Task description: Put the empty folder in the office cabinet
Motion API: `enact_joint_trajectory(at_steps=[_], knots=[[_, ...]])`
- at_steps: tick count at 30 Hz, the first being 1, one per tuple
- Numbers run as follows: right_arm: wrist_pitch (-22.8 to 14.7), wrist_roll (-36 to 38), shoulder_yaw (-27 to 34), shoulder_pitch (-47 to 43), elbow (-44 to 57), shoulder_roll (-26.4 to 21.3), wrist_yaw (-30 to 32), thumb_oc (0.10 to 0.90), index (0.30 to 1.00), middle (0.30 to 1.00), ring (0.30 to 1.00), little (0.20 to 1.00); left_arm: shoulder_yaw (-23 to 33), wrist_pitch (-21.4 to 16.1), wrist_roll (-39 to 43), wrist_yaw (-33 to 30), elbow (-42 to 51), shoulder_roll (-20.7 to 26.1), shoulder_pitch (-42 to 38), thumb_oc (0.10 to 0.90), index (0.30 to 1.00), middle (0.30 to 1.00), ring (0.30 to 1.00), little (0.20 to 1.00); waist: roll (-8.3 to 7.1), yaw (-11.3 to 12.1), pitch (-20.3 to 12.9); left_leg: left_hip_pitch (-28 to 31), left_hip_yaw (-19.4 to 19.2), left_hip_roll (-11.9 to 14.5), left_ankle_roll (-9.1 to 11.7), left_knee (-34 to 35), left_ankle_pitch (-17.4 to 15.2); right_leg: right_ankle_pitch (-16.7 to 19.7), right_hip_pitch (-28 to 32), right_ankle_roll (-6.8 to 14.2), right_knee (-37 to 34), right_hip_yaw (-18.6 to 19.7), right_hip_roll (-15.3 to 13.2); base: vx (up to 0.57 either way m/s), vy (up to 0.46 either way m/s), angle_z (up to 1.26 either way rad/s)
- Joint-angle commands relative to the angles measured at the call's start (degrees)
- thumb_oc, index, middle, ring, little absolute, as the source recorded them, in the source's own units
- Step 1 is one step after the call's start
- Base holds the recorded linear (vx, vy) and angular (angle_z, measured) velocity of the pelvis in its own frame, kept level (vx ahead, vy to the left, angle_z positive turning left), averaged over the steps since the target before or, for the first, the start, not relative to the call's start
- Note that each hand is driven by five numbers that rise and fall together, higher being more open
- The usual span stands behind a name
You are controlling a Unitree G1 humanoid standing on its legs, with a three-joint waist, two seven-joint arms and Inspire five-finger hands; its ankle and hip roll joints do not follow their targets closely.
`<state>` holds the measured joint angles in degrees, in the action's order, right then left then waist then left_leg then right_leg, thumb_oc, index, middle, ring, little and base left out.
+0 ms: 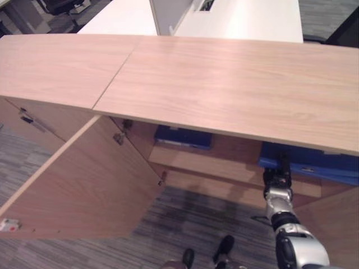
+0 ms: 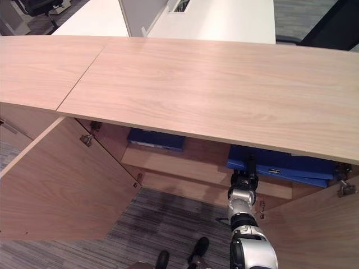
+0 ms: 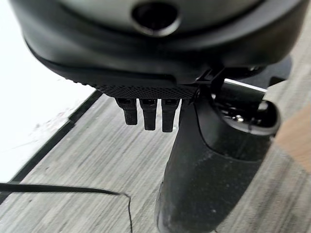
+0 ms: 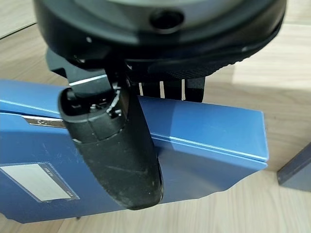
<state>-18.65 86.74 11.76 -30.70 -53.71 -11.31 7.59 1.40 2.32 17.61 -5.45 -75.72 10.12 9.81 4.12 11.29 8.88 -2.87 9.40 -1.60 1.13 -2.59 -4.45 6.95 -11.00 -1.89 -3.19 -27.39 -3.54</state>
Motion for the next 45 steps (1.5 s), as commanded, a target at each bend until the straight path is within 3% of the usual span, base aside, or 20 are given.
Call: enact_joint_trajectory(at_steps=[1, 3, 4, 7, 10, 11, 16, 27, 37, 45], knots=[[-5.12, -1.29, 0.71, -7.66, 9.16, -3.09, -4.12, 0.4, 0.3, 0.3, 0.3, 0.3, -2.78, -0.1, 0.13, -0.99, -1.68, 3.88, 1.22, 0.8, 0.9, 0.9, 0.9, 0.9, -0.67, 1.57, 2.23, -2.31, -3.39, -1.56, -0.64, -9.46, -6.71, -6.66, 1.35, 6.05, 7.03, 4.8, -4.43, -0.14, -0.066, 0.06], [-5.6, -1.4, 0.7, -8.88, 9.27, -3.92, -3.85, 0.4, 0.3, 0.3, 0.3, 0.3, -3.39, -0.41, 0.25, -1.11, -1.09, 4.02, 0.51, 0.8, 0.9, 0.9, 0.9, 0.9, -0.4, 1.91, 3.38, -6.0, -3.85, -2.15, -0.04, -13.58, -6.37, -6.92, 0.83, 5.62, 7.2, 4.62, -4.69, -0.12, -0.047, 0.04], [-5.97, -1.31, 0.4, -11.07, 9.7, -4.93, -3.51, 0.4, 0.3, 0.3, 0.3, 0.3, -5.01, -0.77, -0.17, -1.24, 0.06, 4.53, -0.6, 0.8, 0.9, 0.9, 0.9, 0.9, -0.41, 2.23, 5.62, -12.06, -4.47, -2.24, 0.62, -16.12, -4.87, -7.31, -0.08, 5.37, 7.31, 4.26, -5.06, -0.12, -0.05, -0.04], [-6.1, -0.97, -0.03, -12.87, 10.62, -5.13, -3.14, 0.4, 0.3, 0.3, 0.3, 0.3, -6.47, -0.73, -1.17, -1.13, 1.69, 5.57, -1.23, 0.8, 0.9, 0.9, 0.9, 0.9, -1.82, 2.79, 6.13, -16.85, -4.21, -2.11, 0.65, -11.96, -1.71, -6.41, -2.36, 5.82, 7.13, 4.51, -5.13, -0.04, -0.02, 0.0], [-6.24, -0.89, -0.28, -12.41, 10.93, -3.51, -3.08, 0.4, 0.3, 0.3, 0.3, 0.3, -6.56, -0.89, -1.07, -0.96, 2.44, 5.94, -0.79, 0.8, 0.9, 0.9, 0.9, 0.9, -2.33, 3.25, 5.97, -15.87, -4.1, -1.34, 0.26, -8.26, -0.03, -6.17, -3.68, 5.79, 7.15, 4.83, -4.6, -0.01, 0.007, -0.01], [-6.7, -1.02, -0.43, -12.24, 11.69, -2.67, -2.93, 0.4, 0.3, 0.3, 0.3, 0.3, -6.96, -0.76, -1.23, -0.82, 2.81, 5.62, 0.1, 0.8, 0.9, 0.9, 0.9, 0.9, -1.77, 3.3, 5.65, -14.3, -3.52, -0.68, -0.41, -4.21, 0.91, -5.94, -4.46, 5.81, 6.97, 5.0, -4.0, -0.04, 0.025, -0.19], [-8.69, -1.65, -1.4, -15.8, 14.75, -2.7, -1.33, 0.4, 0.3, 0.3, 0.3, 0.3, -9.44, -1.57, -0.76, -0.6, 7.19, 6.11, 1.01, 0.8, 0.9, 0.9, 0.9, 0.9, -1.14, 3.22, 6.71, -13.35, -2.82, -0.65, -1.05, 2.57, 4.01, -4.55, -7.62, 6.04, 5.75, 5.29, -3.59, -0.05, 0.037, -0.15], [-12.38, -4.53, -4.11, -22.57, 21.78, -4.57, 2.31, 0.4, 0.3, 0.3, 0.3, 0.3, -14.18, -1.89, -0.48, -0.39, 16.51, 8.37, 3.68, 0.8, 0.9, 0.9, 0.9, 0.9, -0.81, 3.95, 10.62, -14.78, -2.02, -1.56, -1.71, 4.81, 5.29, -2.56, -10.32, 6.93, 4.66, 5.21, -4.03, -0.04, 0.007, 0.02], [-10.45, -5.94, -7.72, -31.61, 17.62, -10.32, 5.43, 0.4, 0.3, 0.3, 0.3, 0.3, -17.52, -1.0, 1.23, 0.85, 26.63, 12.99, 6.45, 0.8, 0.9, 0.9, 0.9, 0.9, -1.12, 4.47, 12.67, -15.99, -1.42, -1.84, -1.68, 6.57, 6.68, -0.97, -11.51, 7.3, 3.09, 4.8, -3.69, -0.02, -0.006, 0.01], [-11.17, -6.34, -7.05, -31.51, 17.42, -7.9, 7.96, 0.4, 0.3, 0.3, 0.3, 0.3, -18.82, 0.56, 1.9, 1.13, 33.33, 14.97, 8.05, 0.8, 0.9, 0.9, 0.9, 0.9, -0.63, 4.25, 14.22, -16.36, -1.55, -2.28, -2.04, 6.08, 6.43, -0.6, -11.98, 7.28, 3.26, 5.07, -3.66, -0.02, 0.003, -0.01]])
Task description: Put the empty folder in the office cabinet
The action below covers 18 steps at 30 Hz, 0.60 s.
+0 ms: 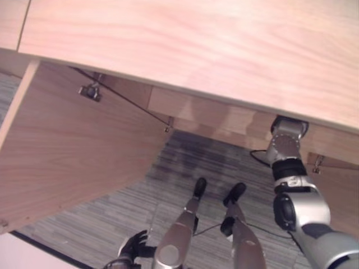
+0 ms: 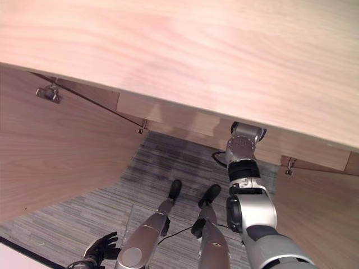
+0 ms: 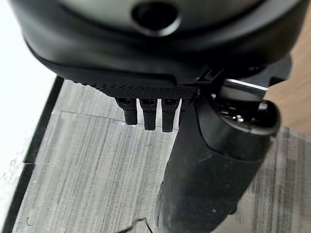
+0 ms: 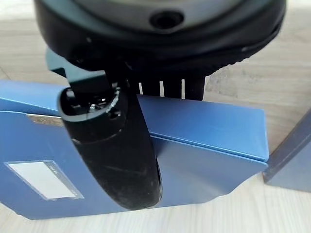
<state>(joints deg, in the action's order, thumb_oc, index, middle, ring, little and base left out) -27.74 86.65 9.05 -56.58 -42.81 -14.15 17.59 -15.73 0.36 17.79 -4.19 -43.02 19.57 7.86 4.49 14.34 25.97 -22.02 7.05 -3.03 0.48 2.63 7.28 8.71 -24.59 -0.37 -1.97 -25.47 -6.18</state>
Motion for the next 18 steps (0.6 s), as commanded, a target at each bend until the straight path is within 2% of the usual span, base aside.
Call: enact_joint_trajectory(at_steps=[1, 6, 18], knots=[[-1.94, -6.5, -4.83, -5.28, 6.15, -4.64, -1.27, 0.8, 0.9, 0.9, 0.9, 0.9, -1.54, 2.68, 1.65, -0.27, 1.55, 5.73, 9.97, 0.8, 0.9, 0.9, 0.9, 0.9, -0.84, 1.16, -2.4, 2.64, 0.69, -0.96, -1.51, 0.64, -5.42, -2.13, 1.37, 5.79, 2.07, 3.28, -1.08, -0.04, 0.024, 0.01], [-2.54, -6.8, -4.25, -2.92, 9.59, -1.75, -1.52, 0.8, 0.9, 0.9, 0.9, 0.9, -1.8, 3.19, 1.19, -0.37, 2.02, 5.79, 10.07, 0.8, 0.9, 0.9, 0.9, 0.9, -0.68, 0.82, -1.29, 2.36, 0.46, -1.04, -1.56, 0.51, -5.41, -1.57, 0.99, 5.93, 1.74, 3.43, -1.15, -0.02, 0.008, -0.01], [-4.02, -7.73, -6.08, 3.7, 16.3, 3.97, -1.82, 0.8, 0.9, 0.9, 0.9, 0.9, -1.65, 3.58, 2.26, -1.56, 0.27, 3.31, 8.41, 0.8, 0.9, 0.9, 0.9, 0.9, -1.69, -0.67, 0.36, 1.23, 0.08, -0.65, -1.24, 2.11, -4.24, 0.05, -0.44, 6.23, 0.01, 3.5, -0.5, -0.01, -0.001, -0.03]])
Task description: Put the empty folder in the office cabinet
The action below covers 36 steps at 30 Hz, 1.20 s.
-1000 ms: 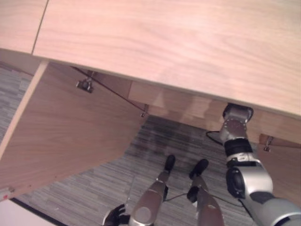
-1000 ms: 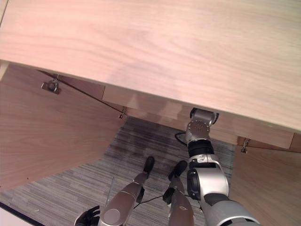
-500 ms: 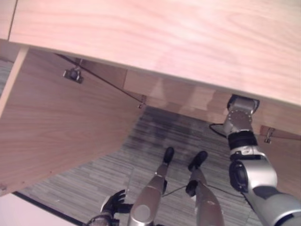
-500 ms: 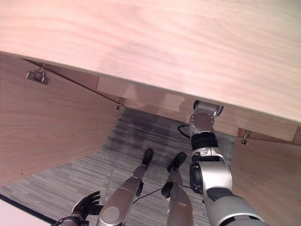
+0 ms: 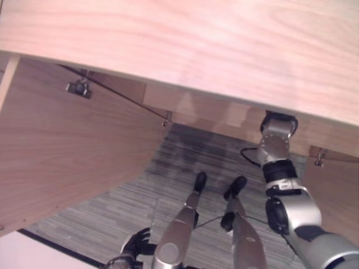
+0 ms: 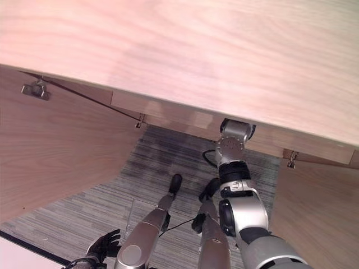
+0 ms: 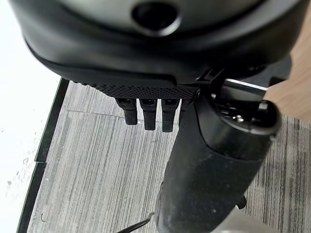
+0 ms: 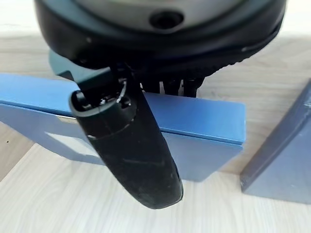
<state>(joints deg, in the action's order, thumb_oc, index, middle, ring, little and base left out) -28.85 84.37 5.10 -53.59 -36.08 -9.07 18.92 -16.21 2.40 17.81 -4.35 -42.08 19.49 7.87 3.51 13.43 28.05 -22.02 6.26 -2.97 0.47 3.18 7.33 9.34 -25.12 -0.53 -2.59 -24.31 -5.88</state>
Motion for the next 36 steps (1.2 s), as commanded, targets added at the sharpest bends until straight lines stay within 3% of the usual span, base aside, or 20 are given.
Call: enact_joint_trajectory(at_steps=[1, 11, 16, 23, 30, 31, 32, 35, 36], knots=[[-3.29, -5.57, -2.07, 1.37, 10.88, -0.45, -3.17, 0.8, 0.9, 0.9, 0.9, 0.9, -1.22, 1.57, 2.4, -1.59, -0.83, 3.16, 8.26, 0.8, 0.9, 0.9, 0.9, 0.9, -0.78, 0.06, -1.58, 1.14, 0.82, -0.71, -1.24, 1.56, -4.28, -0.52, -0.02, 6.39, 0.59, 2.42, -0.76, -0.01, 0.011, -0.04], [-7.05, -5.26, -4.39, 11.59, 22.71, 7.72, -3.99, 0.8, 0.9, 0.9, 0.9, 0.9, -2.22, 1.85, 3.98, -3.65, -0.74, 0.24, 7.87, 0.8, 0.9, 0.9, 0.9, 0.9, -2.17, -1.47, -0.83, 0.55, 0.15, -0.49, -0.97, 1.64, -4.16, 0.62, -0.36, 6.74, -0.58, 2.2, -0.57, -0.01, 0.002, -0.02], [-7.62, -3.35, -3.95, 17.85, 22.32, 11.78, -3.72, 0.8, 0.9, 0.9, 0.9, 0.9, -2.72, 2.16, 4.4, -4.48, -1.02, -1.39, 7.68, 0.8, 0.9, 0.9, 0.9, 0.9, -2.7, -2.58, -1.51, 1.91, -0.11, -0.86, -1.15, 1.71, -4.82, 0.63, 0.92, 6.87, -0.84, 2.66, -0.59, 0.01, 0.028, 0.0], [-6.1, -2.1, -3.19, 21.92, 19.2, 12.34, -3.58, 0.8, 0.9, 0.9, 0.9, 0.9, -3.08, 2.43, 5.37, -4.93, -1.9, -2.41, 7.42, 0.8, 0.9, 0.9, 0.9, 0.9, -2.99, -3.34, -2.74, 4.32, -0.9, -0.97, -1.35, 1.68, -5.75, 0.33, 3.25, 7.1, -0.89, 3.13, -1.01, 0.01, 0.032, -0.01], [-2.91, -0.99, -0.94, 27.22, 12.52, 12.18, -4.26, 0.8, 0.9, 0.9, 0.9, 0.9, -0.33, 3.17, 3.76, -3.92, -10.98, -4.43, 6.9, 0.8, 0.9, 0.9, 0.9, 0.9, -3.2, -3.98, -8.08, 10.14, -2.29, -0.94, -1.7, 1.7, -7.57, -0.84, 9.06, 7.3, -1.1, 4.46, -1.52, 0.06, 0.034, -0.09], [-2.2, -1.05, -0.69, 27.95, 11.45, 11.91, -4.46, 0.8, 0.9, 0.9, 0.9, 0.9, 0.31, 3.21, 3.51, -3.71, -12.49, -4.63, 6.82, 0.8, 0.9, 0.9, 0.9, 0.9, -3.42, -4.09, -8.58, 10.23, -2.91, -1.45, -1.88, 1.55, -6.33, 0.05, 9.22, 6.79, -0.85, 3.73, -2.14, 0.05, 0.037, -0.07], [-0.9, -1.62, -0.49, 29.1, 9.39, 11.5, -4.82, 0.8, 0.9, 0.9, 0.9, 0.9, 1.75, 3.22, 2.91, -3.48, -15.63, -5.08, 6.31, 0.8, 0.9, 0.9, 0.9, 0.9, -3.59, -4.31, -10.38, 11.45, -2.99, -1.52, -1.86, 1.58, -6.56, -0.41, 10.81, 6.8, -1.13, 4.07, -2.25, 0.02, 0.035, -0.04], [-0.25, -1.68, -0.01, 30.02, 8.07, 11.28, -5.25, 0.8, 0.9, 0.9, 0.9, 0.9, 2.72, 3.14, 2.24, -3.31, -17.17, -5.46, 6.0, 0.8, 0.9, 0.9, 0.9, 0.9, -3.57, -4.54, -11.34, 12.2, -3.08, -1.41, -1.81, 1.63, -6.73, -0.69, 11.77, 6.84, -1.33, 4.0, -2.24, 0.11, 0.001, -0.06], [1.47, -1.36, 0.59, 32.51, 5.81, 11.3, -6.34, 0.8, 0.9, 0.9, 0.9, 0.9, 4.99, 2.82, 1.18, -3.29, -20.88, -6.38, 5.5, 0.8, 0.9, 0.9, 0.9, 0.9, -3.73, -4.86, -14.12, 13.97, -3.25, -1.16, -1.6, 1.68, -7.12, -1.48, 13.72, 6.88, -1.7, 4.04, -2.1, 0.14, -0.023, -0.04]])
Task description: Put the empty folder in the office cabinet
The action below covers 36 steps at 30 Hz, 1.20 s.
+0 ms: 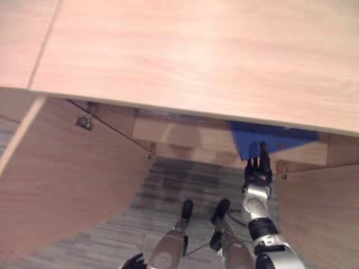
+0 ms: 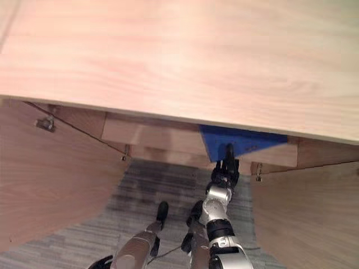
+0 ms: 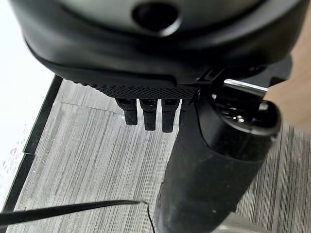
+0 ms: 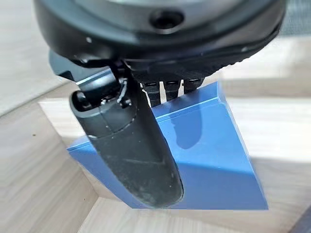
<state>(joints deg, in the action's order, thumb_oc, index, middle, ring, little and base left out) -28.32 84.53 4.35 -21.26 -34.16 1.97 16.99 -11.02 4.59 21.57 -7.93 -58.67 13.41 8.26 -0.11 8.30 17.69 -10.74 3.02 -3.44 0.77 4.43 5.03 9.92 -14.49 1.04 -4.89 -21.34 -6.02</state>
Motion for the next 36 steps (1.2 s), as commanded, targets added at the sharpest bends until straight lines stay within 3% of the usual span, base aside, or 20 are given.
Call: enact_joint_trajectory(at_steps=[1, 8, 15, 26, 33, 34, 35, 36], knots=[[1.57, -1.48, 1.5, 0.7, 2.81, 0.01, -4.83, 0.8, 0.9, 0.9, 0.9, 0.9, 0.49, 0.56, -2.98, 0.44, -5.79, -0.5, 4.88, 0.8, 0.9, 0.9, 0.9, 0.9, -0.21, 0.14, -4.76, 3.24, -0.04, -0.52, -1.78, 0.47, -4.88, -2.44, 3.71, 5.32, 0.48, 1.22, -1.81, 0.14, -0.024, -0.01], [5.41, -0.95, 2.5, 1.36, -4.15, -1.36, -7.53, 0.8, 0.9, 0.9, 0.9, 0.9, 4.75, 0.05, -4.07, 0.5, -13.06, -1.68, 4.45, 0.8, 0.9, 0.9, 0.9, 0.9, -0.34, 0.39, -10.3, 5.71, -0.28, 0.22, -1.47, 0.57, -5.57, -3.94, 6.62, 5.22, 0.13, 1.16, -1.15, 0.11, -0.009, -0.08], [6.72, 0.38, 1.63, 0.3, -6.54, -1.42, -9.29, 0.8, 0.9, 0.9, 0.9, 0.9, 6.23, 0.3, -5.75, 1.43, -15.95, -1.6, 5.85, 0.8, 0.9, 0.9, 0.9, 0.9, -0.53, 1.44, -12.51, 6.03, 0.39, 0.47, -1.44, 0.57, -5.85, -4.45, 7.07, 4.93, 0.03, 1.11, -0.75, 0.06, -0.004, -0.03], [9.14, -3.01, -6.92, -4.07, -3.51, -2.45, -10.12, 0.8, 0.9, 0.9, 0.9, 0.9, 5.99, -0.03, -5.68, 1.34, -16.05, 0.09, 5.3, 0.8, 0.9, 0.9, 0.9, 0.9, -1.07, 4.84, -10.8, 3.71, 3.77, 0.53, -0.62, 0.57, -4.28, -4.72, 6.19, 4.52, 0.05, -1.81, -0.8, -0.01, -0.024, 0.16], [9.28, -2.45, -7.81, -4.95, -2.65, -2.15, -10.99, 0.8, 0.9, 0.9, 0.9, 0.9, 5.64, -0.46, -6.14, 1.1, -15.46, 0.66, 5.48, 0.8, 0.9, 0.9, 0.9, 0.9, -1.15, 6.36, -9.52, 2.89, 5.18, 0.43, -0.54, 0.57, -3.85, -4.78, 6.04, 4.34, 0.06, -2.83, -0.68, 0.01, -0.026, 0.16], [9.51, -2.15, -8.03, -5.74, -2.76, -2.24, -11.35, 0.8, 0.9, 0.9, 0.9, 0.9, 5.67, -0.69, -6.08, 1.16, -15.31, 0.76, 5.73, 0.8, 0.9, 0.9, 0.9, 0.9, -1.07, 6.83, -9.35, 3.18, 5.69, 0.91, -0.3, 0.57, -5.2, -6.13, 6.34, 4.69, 0.02, -2.01, -0.06, -0.03, -0.006, 0.03], [9.73, -1.98, -8.07, -5.96, -2.8, -2.37, -11.72, 0.8, 0.9, 0.9, 0.9, 0.9, 5.58, -0.79, -6.04, 1.24, -15.17, 0.77, 5.74, 0.8, 0.9, 0.9, 0.9, 0.9, -1.0, 7.04, -8.71, 2.53, 5.42, 0.43, -0.53, 0.57, -3.71, -4.79, 5.69, 4.31, 0.1, -2.8, -0.58, 0.05, -0.041, 0.06], [10.02, -1.86, -8.46, -6.19, -2.79, -2.51, -12.06, 0.8, 0.9, 0.9, 0.9, 0.9, 5.58, -0.94, -5.89, 1.3, -15.1, 0.8, 5.84, 0.8, 0.9, 0.9, 0.9, 0.9, -0.89, 7.16, -8.82, 2.95, 5.86, 0.86, -0.32, 0.57, -5.11, -6.06, 6.07, 4.69, 0.06, -1.9, -0.1, -0.03, -0.002, 0.08]])
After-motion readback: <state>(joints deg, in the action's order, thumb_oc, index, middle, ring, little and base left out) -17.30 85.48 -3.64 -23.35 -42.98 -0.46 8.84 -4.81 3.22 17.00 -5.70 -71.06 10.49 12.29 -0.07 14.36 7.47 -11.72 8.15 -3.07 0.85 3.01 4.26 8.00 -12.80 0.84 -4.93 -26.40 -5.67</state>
